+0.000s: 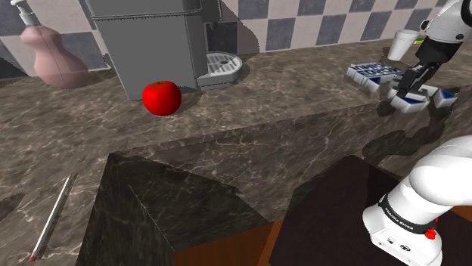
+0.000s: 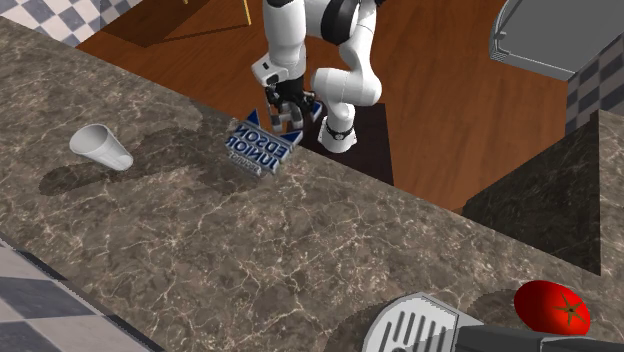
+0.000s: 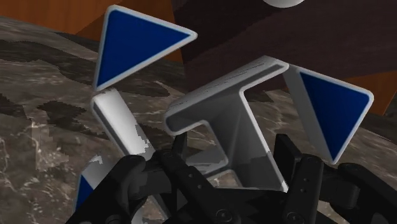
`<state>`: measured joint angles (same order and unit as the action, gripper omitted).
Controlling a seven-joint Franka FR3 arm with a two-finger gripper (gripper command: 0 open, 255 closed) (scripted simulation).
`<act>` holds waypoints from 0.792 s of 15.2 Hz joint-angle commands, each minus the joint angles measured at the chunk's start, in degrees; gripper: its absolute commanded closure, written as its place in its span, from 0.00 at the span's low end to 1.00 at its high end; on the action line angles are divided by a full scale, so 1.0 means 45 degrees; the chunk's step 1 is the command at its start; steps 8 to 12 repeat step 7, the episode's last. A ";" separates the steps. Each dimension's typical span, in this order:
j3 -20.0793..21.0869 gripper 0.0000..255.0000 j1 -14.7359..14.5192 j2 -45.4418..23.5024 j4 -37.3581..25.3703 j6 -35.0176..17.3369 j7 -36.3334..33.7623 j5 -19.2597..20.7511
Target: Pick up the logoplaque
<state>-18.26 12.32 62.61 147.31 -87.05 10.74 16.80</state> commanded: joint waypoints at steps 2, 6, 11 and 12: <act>0.0103 1.00 -0.0064 -0.0192 -0.0656 0.0437 0.0064 -0.0107; 0.0222 1.00 -0.0134 -0.0414 -0.1291 0.0850 0.0094 -0.0231; 0.0222 1.00 -0.0134 -0.0413 -0.1290 0.0850 0.0094 -0.0231; 0.0222 1.00 -0.0134 -0.0413 -0.1290 0.0850 0.0094 -0.0231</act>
